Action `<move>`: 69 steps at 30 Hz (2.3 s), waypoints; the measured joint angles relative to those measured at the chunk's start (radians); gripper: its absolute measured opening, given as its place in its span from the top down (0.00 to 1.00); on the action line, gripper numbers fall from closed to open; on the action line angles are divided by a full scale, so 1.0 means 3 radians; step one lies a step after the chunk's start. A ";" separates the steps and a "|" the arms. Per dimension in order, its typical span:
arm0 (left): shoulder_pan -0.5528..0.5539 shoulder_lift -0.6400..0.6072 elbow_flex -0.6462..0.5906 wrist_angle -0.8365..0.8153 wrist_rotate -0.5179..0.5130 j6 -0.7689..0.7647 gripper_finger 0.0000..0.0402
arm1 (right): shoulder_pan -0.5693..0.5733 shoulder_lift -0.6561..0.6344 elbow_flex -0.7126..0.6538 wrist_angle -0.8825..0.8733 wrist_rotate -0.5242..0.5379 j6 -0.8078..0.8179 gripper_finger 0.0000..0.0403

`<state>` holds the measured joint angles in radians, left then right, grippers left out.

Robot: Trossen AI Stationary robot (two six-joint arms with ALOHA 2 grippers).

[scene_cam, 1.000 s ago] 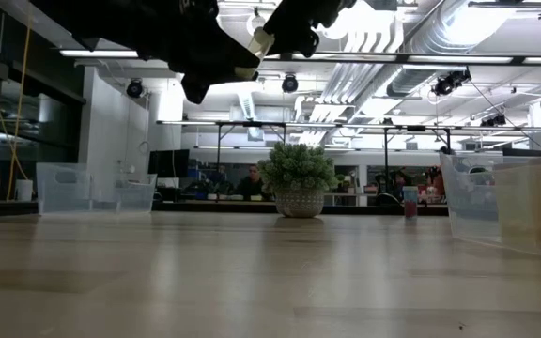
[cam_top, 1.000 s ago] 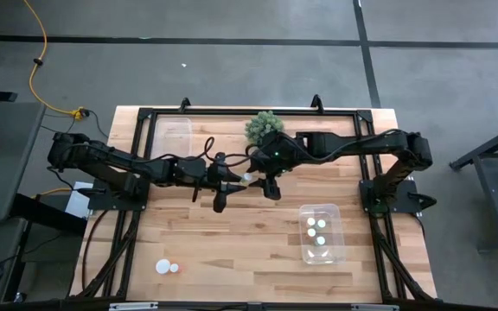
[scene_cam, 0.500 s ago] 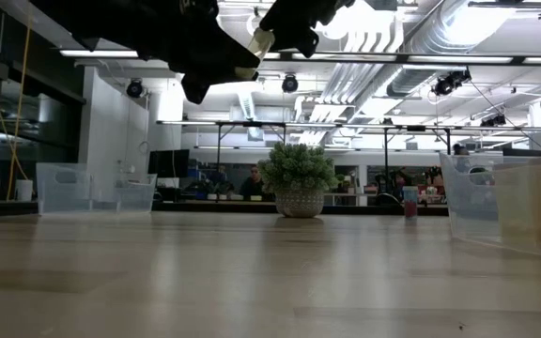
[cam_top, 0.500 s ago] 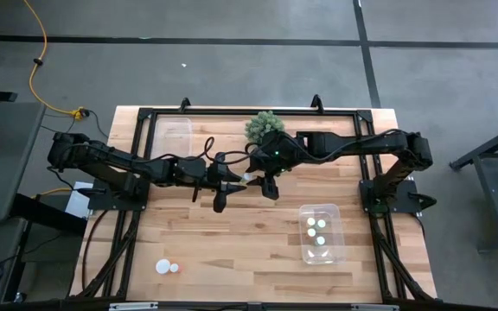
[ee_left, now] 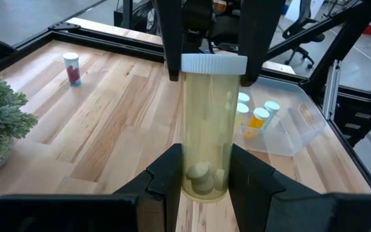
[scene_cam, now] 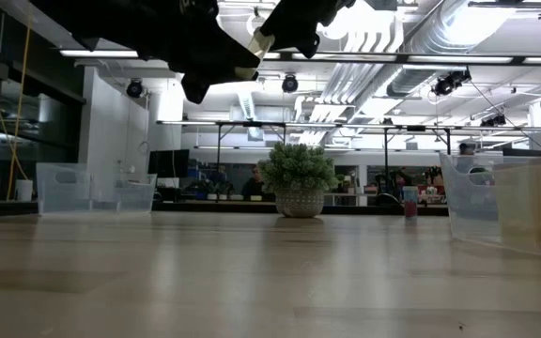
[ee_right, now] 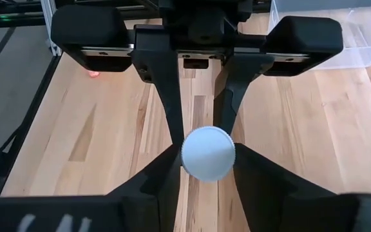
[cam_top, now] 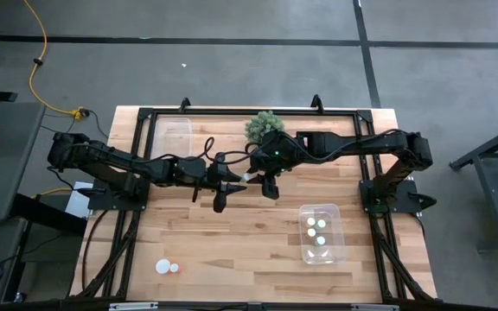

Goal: Pick and place medicine bottles into bin by pill shape (circle, oval)
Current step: Put the yellow tablet bottle into the right transparent bin

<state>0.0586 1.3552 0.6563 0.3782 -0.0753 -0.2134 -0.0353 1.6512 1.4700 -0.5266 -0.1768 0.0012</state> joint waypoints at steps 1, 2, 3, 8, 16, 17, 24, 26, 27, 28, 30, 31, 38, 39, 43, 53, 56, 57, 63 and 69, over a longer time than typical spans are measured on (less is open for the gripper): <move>0.0000 0.0000 0.0000 -0.0001 0.0000 0.0000 0.77 | 0.0000 0.0000 0.0000 0.0000 0.0000 0.0002 0.70; 0.0000 0.0000 0.0000 -0.0001 0.0000 0.0000 0.77 | 0.0000 0.0000 0.0000 0.0000 0.0000 0.0002 0.71; 0.0000 0.0000 0.0000 -0.0001 0.0000 0.0000 0.77 | 0.0000 0.0000 0.0000 0.0000 0.0000 0.0001 0.72; 0.0000 0.0000 0.0000 0.0000 0.0000 0.0017 0.77 | 0.0000 -0.0001 0.0000 0.0000 0.0000 0.0000 0.73; 0.0011 0.0000 0.0000 0.0000 -0.0044 -0.0059 0.71 | -0.0015 -0.0003 0.0000 -0.0005 0.0008 -0.0014 0.74; 0.0020 -0.0001 0.0000 -0.0001 -0.0036 -0.0064 0.69 | -0.0020 -0.0004 0.0000 -0.0023 0.0006 -0.0020 0.74; 0.0097 -0.0220 -0.0003 -0.0490 -0.0023 -0.0150 0.53 | -0.0130 -0.0018 0.0115 -0.0413 0.0005 -0.0210 0.74; 0.0131 -0.0329 -0.0003 -0.0641 -0.0023 -0.0150 0.48 | -0.0148 -0.0018 0.0184 -0.0565 0.0002 -0.0283 0.74; 0.0152 -0.0403 -0.0003 -0.0759 -0.0023 -0.0150 0.47 | -0.0151 -0.0018 0.0213 -0.0666 -0.0005 -0.0305 0.74; 0.0174 -0.0482 -0.0003 -0.0866 -0.0023 -0.0147 0.45 | -0.0151 -0.0018 0.0240 -0.0791 -0.0013 -0.0325 0.74; 0.0208 -0.0654 -0.0003 -0.0976 -0.0024 -0.0102 0.43 | -0.0140 -0.0018 0.0276 -0.1062 -0.0027 -0.0355 0.74; 0.0225 -0.0750 -0.0003 -0.1036 -0.0026 -0.0063 0.42 | -0.0129 -0.0019 0.0278 -0.1209 -0.0027 -0.0353 0.73; 0.0262 -0.1348 -0.0003 -0.1190 -0.0221 0.0024 0.42 | 0.0111 -0.0019 0.0278 -0.2178 -0.0090 -0.0178 0.73; 0.0262 -0.1400 -0.0003 -0.1190 -0.0258 0.0024 0.42 | 0.0165 -0.0019 0.0278 -0.2261 -0.0151 -0.0130 0.73; 0.0262 -0.1500 -0.0003 -0.1193 -0.0315 0.0023 0.42 | 0.0447 -0.0019 0.0278 -0.2553 -0.0273 0.0086 0.73; 0.0262 -0.1464 -0.0003 -0.1189 -0.0287 0.0021 0.42 | 0.1341 -0.0178 0.0119 -0.2640 -0.0144 0.0993 0.73; 0.0262 -0.1457 -0.0003 -0.1195 -0.0286 0.0023 0.42 | 0.1623 -0.0465 -0.0257 -0.2420 -0.0100 0.1586 0.73; 0.0262 -0.1457 -0.0003 -0.1195 -0.0286 0.0023 0.42 | 0.1714 -0.0582 -0.0404 -0.2315 -0.0063 0.1825 0.73; 0.0262 -0.1457 -0.0003 -0.1194 -0.0285 0.0018 0.42 | 0.2246 -0.1142 -0.1173 -0.1443 0.0378 0.3057 0.73; 0.0262 -0.1457 -0.0003 -0.1187 -0.0328 0.0014 0.42 | 0.2537 -0.1158 -0.1469 -0.1311 0.0495 0.3199 0.73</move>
<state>0.1371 0.9180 0.6556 0.0222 -0.1738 -0.2092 0.7257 1.3039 1.0292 -0.9200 -0.0282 0.9610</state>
